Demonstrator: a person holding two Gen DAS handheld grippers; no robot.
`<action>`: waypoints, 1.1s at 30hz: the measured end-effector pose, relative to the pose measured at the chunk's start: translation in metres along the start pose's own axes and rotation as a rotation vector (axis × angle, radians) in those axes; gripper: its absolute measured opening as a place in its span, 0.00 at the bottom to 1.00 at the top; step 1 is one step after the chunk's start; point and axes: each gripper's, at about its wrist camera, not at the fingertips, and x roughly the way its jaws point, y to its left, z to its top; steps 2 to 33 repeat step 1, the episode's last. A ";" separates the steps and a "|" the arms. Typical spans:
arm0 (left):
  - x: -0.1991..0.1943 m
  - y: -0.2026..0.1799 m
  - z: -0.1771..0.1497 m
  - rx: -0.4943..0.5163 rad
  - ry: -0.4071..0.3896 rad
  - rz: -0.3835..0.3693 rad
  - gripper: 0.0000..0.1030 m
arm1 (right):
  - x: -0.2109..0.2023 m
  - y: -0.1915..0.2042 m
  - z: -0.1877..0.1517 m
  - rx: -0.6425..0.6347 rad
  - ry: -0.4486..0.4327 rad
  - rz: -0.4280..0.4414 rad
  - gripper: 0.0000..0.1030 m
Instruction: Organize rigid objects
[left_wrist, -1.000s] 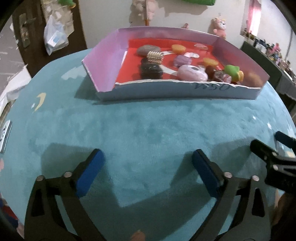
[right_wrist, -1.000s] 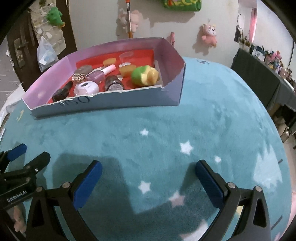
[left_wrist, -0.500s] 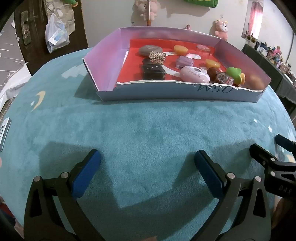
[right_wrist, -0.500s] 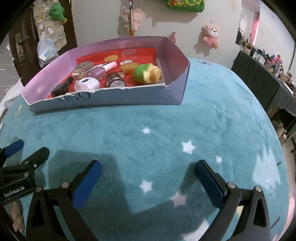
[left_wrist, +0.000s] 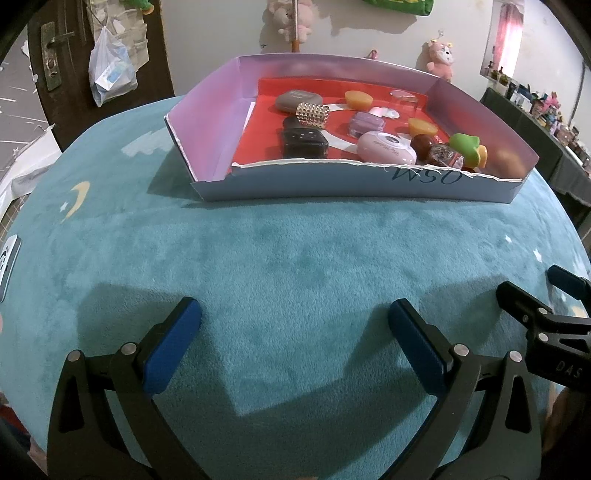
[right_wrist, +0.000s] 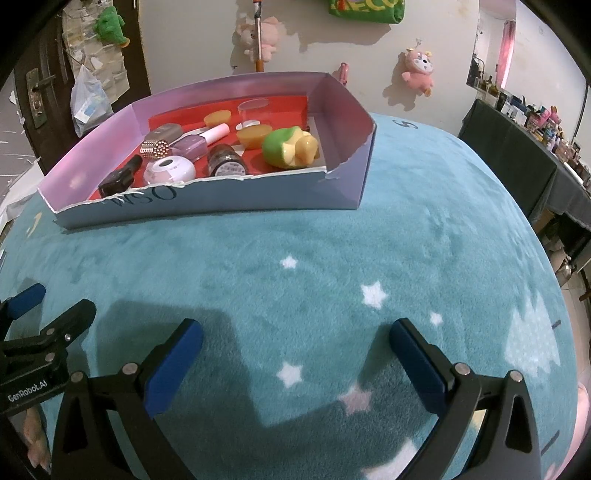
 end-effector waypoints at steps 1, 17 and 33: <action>0.000 0.000 0.000 0.000 0.000 0.000 1.00 | 0.000 0.000 0.000 0.000 0.000 0.000 1.00; 0.000 0.000 0.000 0.000 0.000 0.000 1.00 | 0.000 0.000 0.000 0.000 0.000 0.000 1.00; 0.000 0.000 0.000 0.000 0.000 0.000 1.00 | 0.000 0.000 0.000 0.000 0.000 0.000 1.00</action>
